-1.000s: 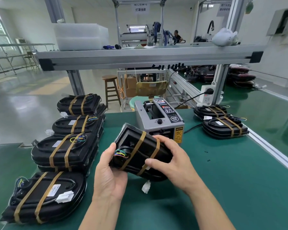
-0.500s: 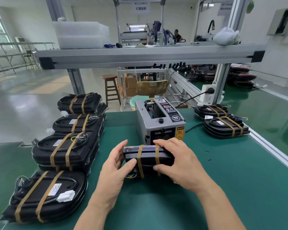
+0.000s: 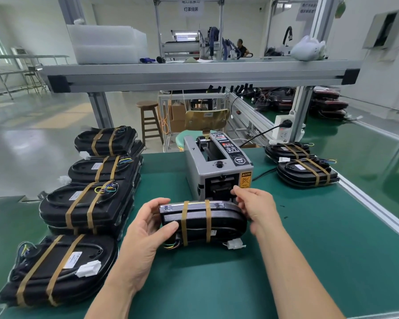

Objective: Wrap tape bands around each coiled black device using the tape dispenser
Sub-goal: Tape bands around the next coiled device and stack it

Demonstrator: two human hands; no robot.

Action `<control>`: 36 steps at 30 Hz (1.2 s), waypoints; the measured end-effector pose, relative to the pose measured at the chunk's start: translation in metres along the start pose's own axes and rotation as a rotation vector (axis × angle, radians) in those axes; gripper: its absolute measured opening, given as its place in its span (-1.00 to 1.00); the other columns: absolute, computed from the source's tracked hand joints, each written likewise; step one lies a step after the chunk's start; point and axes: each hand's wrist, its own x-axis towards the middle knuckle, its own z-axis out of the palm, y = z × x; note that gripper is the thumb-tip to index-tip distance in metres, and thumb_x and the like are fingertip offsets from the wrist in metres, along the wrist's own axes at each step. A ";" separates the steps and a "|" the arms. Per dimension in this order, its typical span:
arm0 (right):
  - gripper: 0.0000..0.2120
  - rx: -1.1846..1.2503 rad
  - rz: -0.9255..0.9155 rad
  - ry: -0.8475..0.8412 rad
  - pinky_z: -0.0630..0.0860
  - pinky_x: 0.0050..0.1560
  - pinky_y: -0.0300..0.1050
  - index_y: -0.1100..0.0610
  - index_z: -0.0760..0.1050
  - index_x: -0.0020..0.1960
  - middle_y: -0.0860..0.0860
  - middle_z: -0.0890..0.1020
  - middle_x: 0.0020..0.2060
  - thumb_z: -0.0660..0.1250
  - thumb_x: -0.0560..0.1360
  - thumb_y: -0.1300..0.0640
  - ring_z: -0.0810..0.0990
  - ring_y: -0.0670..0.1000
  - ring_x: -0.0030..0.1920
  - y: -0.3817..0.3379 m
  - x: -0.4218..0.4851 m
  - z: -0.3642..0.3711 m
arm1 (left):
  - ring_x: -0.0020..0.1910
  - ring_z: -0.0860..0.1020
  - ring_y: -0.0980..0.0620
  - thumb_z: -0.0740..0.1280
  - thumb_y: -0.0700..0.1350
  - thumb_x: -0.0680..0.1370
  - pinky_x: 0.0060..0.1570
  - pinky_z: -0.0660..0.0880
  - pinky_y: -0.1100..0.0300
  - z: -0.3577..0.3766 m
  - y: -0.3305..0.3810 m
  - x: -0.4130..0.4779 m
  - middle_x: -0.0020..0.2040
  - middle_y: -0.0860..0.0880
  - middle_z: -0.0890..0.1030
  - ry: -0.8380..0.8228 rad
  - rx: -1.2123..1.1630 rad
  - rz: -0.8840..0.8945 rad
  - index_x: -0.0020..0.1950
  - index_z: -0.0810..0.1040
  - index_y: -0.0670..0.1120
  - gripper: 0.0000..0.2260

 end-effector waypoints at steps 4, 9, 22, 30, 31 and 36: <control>-0.92 0.011 -0.048 0.079 0.46 -0.25 -0.19 0.18 0.64 -0.17 -0.03 0.56 -0.38 0.48 0.47 0.19 0.44 -0.08 -0.36 0.002 -0.003 0.009 | 0.05 0.63 0.14 0.42 -0.29 0.36 -0.03 0.52 0.39 -0.004 0.001 -0.001 0.03 0.03 0.69 0.016 0.003 0.008 0.26 0.52 -0.11 -0.54; -0.91 -0.002 -0.021 0.109 0.48 -0.14 -0.10 0.19 0.63 -0.19 0.01 0.59 -0.37 0.48 0.47 0.20 0.47 -0.04 -0.35 -0.002 -0.003 0.020 | 0.04 0.63 0.13 0.42 -0.33 0.38 -0.04 0.52 0.39 -0.005 0.000 -0.004 0.03 0.01 0.69 0.025 -0.004 0.002 0.25 0.53 -0.11 -0.55; -0.85 -0.024 0.027 0.149 0.45 -0.32 -0.19 0.19 0.56 -0.26 0.04 0.59 -0.40 0.52 0.41 0.24 0.48 -0.04 -0.43 -0.010 0.003 0.028 | 0.06 0.63 0.10 0.41 -0.43 0.42 -0.02 0.52 0.38 -0.006 0.000 -0.008 0.06 -0.05 0.69 0.041 -0.024 -0.010 0.22 0.55 -0.08 -0.57; -0.89 -0.085 0.008 0.187 0.41 -0.10 -0.16 0.19 0.61 -0.07 0.07 0.64 -0.13 0.47 0.43 0.20 0.57 0.07 -0.10 -0.008 0.002 0.033 | 0.06 0.62 0.10 0.41 -0.42 0.41 0.00 0.53 0.36 -0.003 0.000 -0.010 0.06 -0.03 0.68 0.061 -0.038 0.003 0.22 0.54 -0.10 -0.57; -0.91 -0.079 -0.002 0.186 0.39 -0.12 -0.18 0.17 0.60 -0.08 0.04 0.63 -0.15 0.47 0.43 0.20 0.56 0.06 -0.10 -0.007 0.001 0.031 | 0.07 0.62 0.09 0.41 -0.43 0.41 0.01 0.52 0.36 -0.002 0.000 -0.011 0.07 -0.03 0.68 0.061 -0.038 0.003 0.21 0.54 -0.10 -0.57; -0.92 -0.039 0.005 0.128 0.43 -0.05 -0.12 0.15 0.60 -0.10 -0.02 0.55 -0.28 0.48 0.46 0.18 0.49 -0.01 -0.20 0.000 -0.001 0.022 | 0.12 0.61 0.04 0.45 -0.31 0.36 0.07 0.52 0.32 -0.001 0.002 -0.011 0.13 -0.07 0.67 0.047 -0.037 0.010 0.22 0.53 -0.09 -0.55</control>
